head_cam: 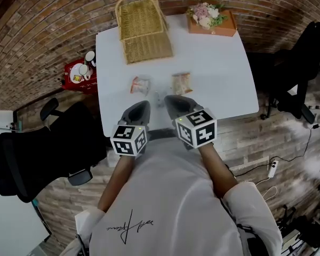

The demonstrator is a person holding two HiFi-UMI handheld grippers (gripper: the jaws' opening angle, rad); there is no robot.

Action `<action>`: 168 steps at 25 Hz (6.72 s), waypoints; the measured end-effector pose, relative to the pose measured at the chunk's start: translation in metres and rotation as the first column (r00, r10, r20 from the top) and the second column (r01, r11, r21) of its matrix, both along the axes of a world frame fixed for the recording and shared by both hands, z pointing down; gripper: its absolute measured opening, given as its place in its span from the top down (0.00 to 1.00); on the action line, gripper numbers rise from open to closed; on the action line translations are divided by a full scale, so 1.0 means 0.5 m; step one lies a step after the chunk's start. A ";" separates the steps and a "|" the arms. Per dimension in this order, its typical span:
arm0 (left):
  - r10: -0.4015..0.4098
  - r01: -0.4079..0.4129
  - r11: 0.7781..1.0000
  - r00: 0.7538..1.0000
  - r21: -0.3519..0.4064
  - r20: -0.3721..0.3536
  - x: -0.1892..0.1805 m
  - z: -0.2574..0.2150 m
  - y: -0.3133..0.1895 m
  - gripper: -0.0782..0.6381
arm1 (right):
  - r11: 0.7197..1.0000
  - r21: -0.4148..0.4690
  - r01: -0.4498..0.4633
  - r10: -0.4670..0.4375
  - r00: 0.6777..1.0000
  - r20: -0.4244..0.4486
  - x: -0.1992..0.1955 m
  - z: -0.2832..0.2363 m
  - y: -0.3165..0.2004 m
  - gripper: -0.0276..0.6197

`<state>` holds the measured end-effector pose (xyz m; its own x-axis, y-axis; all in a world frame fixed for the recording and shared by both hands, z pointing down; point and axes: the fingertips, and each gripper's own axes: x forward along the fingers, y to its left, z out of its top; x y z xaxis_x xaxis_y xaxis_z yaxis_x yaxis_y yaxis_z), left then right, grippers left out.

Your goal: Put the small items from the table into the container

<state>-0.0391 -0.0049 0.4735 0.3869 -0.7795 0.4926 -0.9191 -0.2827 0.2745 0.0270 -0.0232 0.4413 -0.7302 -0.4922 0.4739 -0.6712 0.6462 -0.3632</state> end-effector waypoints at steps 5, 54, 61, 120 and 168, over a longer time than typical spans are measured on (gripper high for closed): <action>-0.045 0.044 0.998 0.999 -0.042 -0.027 -0.020 0.017 0.019 0.88 | 0.999 -0.009 0.031 -0.030 1.000 0.002 -0.013 0.007 0.019 0.92; -0.354 0.181 0.879 0.868 -0.441 -0.348 -0.101 0.233 -0.087 0.74 | 0.996 -0.069 0.055 -0.062 0.994 -0.091 -0.016 0.061 -0.067 0.92; -0.345 0.168 0.878 0.871 -0.449 -0.349 -0.105 0.241 -0.100 0.74 | 0.994 -0.096 0.048 -0.057 0.994 -0.090 -0.023 0.074 -0.083 0.92; -0.152 0.016 0.958 0.877 -0.288 -0.457 -0.016 0.117 -0.061 0.85 | 0.998 -0.042 0.048 -0.051 0.997 -0.060 0.023 0.036 -0.051 0.92; -0.043 0.012 0.998 0.885 -0.069 -0.463 -0.026 -0.061 -0.149 0.85 | 0.993 -0.026 0.111 -0.113 0.992 -0.055 -0.003 0.031 -0.027 0.92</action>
<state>-0.0522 -0.0795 0.4430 0.5623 -0.7665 0.3103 -0.6895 -0.2274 0.6877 0.0253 -0.0367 0.4569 -0.7522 -0.3974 0.5256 -0.6147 0.7104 -0.3426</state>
